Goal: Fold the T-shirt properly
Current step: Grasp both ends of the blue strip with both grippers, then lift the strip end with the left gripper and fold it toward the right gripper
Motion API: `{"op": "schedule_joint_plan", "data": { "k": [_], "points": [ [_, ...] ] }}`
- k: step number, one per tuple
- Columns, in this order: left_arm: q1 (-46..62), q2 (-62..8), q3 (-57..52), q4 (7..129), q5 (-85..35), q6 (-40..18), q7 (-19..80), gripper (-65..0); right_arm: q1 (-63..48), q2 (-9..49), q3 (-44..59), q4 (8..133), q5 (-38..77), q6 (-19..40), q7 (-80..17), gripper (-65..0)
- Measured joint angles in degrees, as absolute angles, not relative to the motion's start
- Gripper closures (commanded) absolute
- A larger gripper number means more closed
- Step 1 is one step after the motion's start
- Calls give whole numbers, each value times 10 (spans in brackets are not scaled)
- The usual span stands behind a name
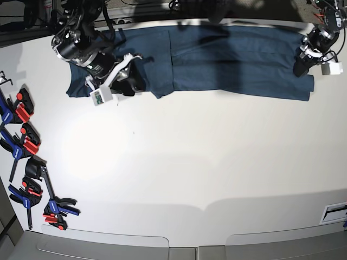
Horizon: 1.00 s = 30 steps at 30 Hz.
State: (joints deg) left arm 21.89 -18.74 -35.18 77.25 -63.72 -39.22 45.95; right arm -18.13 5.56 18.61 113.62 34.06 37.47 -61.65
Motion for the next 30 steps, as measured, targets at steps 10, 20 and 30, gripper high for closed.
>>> {"op": "schedule_joint_plan", "data": {
  "k": [10, 20, 30],
  "points": [
    [224, -187, -352, 825, -739, -393, 551, 0, -181, 56, 186, 1136, 138, 256, -559, -201],
    [249, -169, -352, 933, -781, -393, 601, 0, -181, 58, 186, 1136, 43, 208, -522, -200],
    [248, -152, -232, 947, -782, -393, 609, 0, -181, 81, 258, 1136, 51, 182, -504, -200]
  ]
}}
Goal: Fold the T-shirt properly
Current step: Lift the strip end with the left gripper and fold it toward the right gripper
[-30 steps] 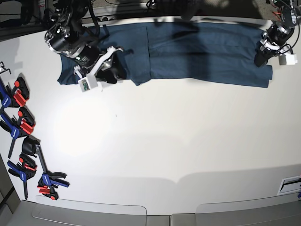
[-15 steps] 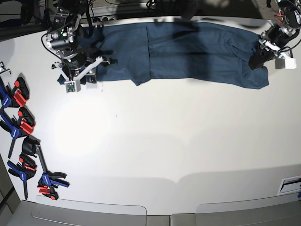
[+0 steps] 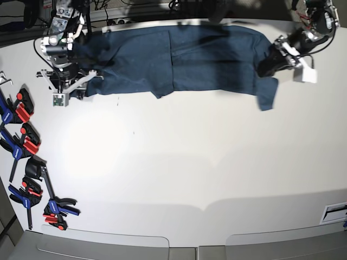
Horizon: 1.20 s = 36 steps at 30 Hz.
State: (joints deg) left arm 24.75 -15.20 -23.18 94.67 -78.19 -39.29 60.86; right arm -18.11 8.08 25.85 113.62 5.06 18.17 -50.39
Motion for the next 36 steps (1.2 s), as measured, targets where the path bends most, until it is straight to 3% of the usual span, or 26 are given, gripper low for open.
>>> {"op": "schedule_joint_plan", "data": {
  "k": [20, 36],
  "points": [
    [185, -129, -4, 947, -720, -393, 602, 0, -181, 81, 294, 1136, 77, 182, -504, -200],
    [162, -95, 16, 947, -687, -393, 583, 0, -181, 79, 294, 1136, 92, 182, -504, -200]
  ]
}}
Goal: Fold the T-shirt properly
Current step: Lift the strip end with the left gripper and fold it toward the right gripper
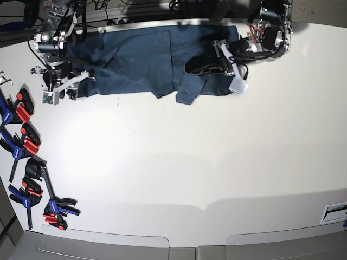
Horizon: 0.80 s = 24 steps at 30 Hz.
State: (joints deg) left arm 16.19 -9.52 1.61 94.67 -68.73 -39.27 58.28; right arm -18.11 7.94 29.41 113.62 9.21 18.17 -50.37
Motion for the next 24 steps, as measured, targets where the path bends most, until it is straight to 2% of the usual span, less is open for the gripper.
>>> {"op": "schedule_joint_plan", "data": {
  "k": [4, 11, 19, 20, 22, 24],
  "points": [
    [162, -95, 36, 947, -686, -393, 579, 0, -181, 79, 294, 1136, 105, 182, -504, -200],
    [162, -93, 87, 947, -558, -393, 488, 0, -181, 79, 294, 1136, 105, 182, -504, -200],
    [162, -94, 87, 947, -550, -393, 484, 0, -181, 79, 294, 1136, 105, 182, -504, -200],
    [162, -94, 87, 947, -551, -393, 484, -45, -181, 79, 294, 1136, 105, 182, -504, -200],
    [162, -94, 87, 947, -572, -392, 491, -181, -181, 79, 294, 1136, 105, 182, -504, -200],
    [162, -94, 87, 947, -593, -393, 493, -252, -181, 79, 294, 1136, 105, 182, -504, -200]
  ]
}}
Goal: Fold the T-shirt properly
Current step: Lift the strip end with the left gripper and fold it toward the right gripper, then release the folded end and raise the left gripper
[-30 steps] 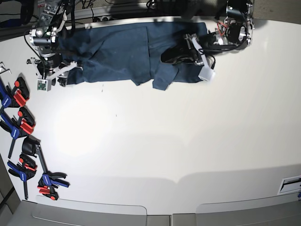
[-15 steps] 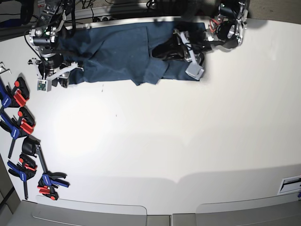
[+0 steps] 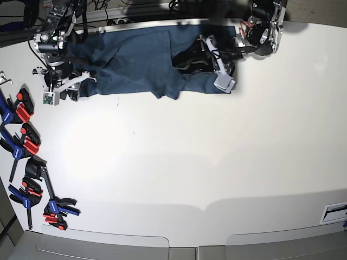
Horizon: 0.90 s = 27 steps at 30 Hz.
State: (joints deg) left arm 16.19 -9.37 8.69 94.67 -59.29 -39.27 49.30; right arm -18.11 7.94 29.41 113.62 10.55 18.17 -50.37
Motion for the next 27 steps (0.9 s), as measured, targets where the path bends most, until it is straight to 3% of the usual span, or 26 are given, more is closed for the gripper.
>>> {"op": "schedule_joint_plan", "data": {
  "k": [6, 13, 19, 27],
  "points": [
    [162, -94, 86, 991, -610, -393, 494, -256, -181, 79, 294, 1136, 105, 182, -504, -200],
    [162, -106, 56, 1123, -449, -395, 522, -254, -181, 79, 294, 1136, 105, 182, -504, -200],
    [170, -163, 10, 1155, -366, -395, 528, -254, -181, 79, 294, 1136, 105, 182, -504, -200],
    [227, -228, 11, 1155, -361, -397, 529, -254, -181, 79, 294, 1136, 105, 182, -504, -200]
  ]
}}
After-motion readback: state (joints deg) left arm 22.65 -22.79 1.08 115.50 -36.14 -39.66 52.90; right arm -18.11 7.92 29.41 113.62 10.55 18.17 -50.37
